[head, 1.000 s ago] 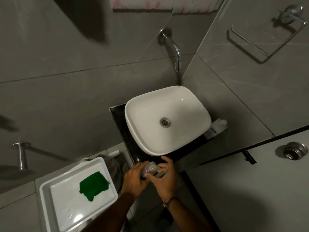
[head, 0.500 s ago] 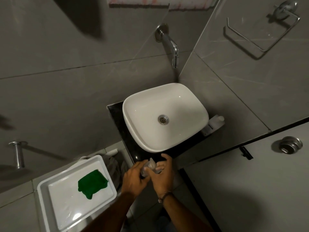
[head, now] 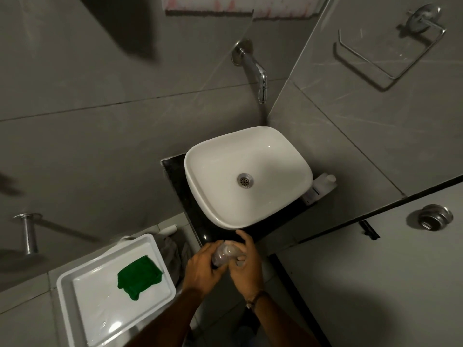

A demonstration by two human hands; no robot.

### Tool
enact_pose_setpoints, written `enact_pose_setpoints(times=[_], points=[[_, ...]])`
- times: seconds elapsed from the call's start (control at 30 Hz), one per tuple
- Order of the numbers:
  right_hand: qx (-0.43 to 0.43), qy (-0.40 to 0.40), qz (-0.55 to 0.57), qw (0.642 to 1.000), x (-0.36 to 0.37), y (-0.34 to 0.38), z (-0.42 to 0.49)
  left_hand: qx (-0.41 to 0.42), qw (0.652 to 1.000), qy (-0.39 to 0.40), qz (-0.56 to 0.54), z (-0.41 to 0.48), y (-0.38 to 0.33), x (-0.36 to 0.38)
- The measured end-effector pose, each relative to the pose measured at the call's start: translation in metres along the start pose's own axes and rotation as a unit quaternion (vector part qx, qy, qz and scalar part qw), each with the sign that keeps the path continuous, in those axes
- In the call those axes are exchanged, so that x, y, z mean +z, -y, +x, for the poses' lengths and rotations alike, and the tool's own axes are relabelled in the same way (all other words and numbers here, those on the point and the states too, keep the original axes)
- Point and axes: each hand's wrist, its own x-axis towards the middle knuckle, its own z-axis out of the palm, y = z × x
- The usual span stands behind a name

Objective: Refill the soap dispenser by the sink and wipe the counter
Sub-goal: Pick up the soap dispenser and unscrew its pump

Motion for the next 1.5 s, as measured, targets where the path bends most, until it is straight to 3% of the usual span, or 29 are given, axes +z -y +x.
enact_pose_setpoints(times=[0.2, 0.67, 0.87, 1.0, 1.1, 1.2, 1.3, 1.5], points=[[0.021, -0.044, 0.035, 0.998, 0.006, 0.004, -0.003, 0.003, 1.000, -0.008, -0.008, -0.001, -0.002, -0.001], [0.018, -0.022, 0.056, 0.998, -0.002, 0.005, -0.010, -0.008, 1.000, 0.001, 0.013, 0.000, -0.008, -0.001], [0.011, -0.056, 0.039, 0.998, 0.002, 0.010, -0.006, -0.010, 1.000, -0.007, 0.011, 0.000, -0.010, -0.001], [-0.008, -0.052, 0.102, 0.993, -0.012, 0.019, -0.009, -0.014, 1.000, -0.004, 0.001, 0.000, -0.012, -0.002], [-0.010, -0.116, 0.182, 0.976, -0.032, 0.036, -0.006, -0.023, 1.000, 0.003, -0.002, 0.002, -0.010, -0.004], [0.011, -0.193, 0.290, 0.937, -0.061, 0.048, 0.010, -0.039, 0.999, 0.005, -0.005, 0.006, -0.009, -0.005], [0.073, -0.246, 0.294, 0.921, -0.082, 0.045, 0.032, -0.050, 0.999, 0.003, -0.009, 0.010, -0.009, -0.005], [0.264, -0.185, 0.325, 0.889, -0.071, 0.010, 0.075, -0.072, 0.997, 0.006, -0.024, 0.011, -0.011, -0.002]])
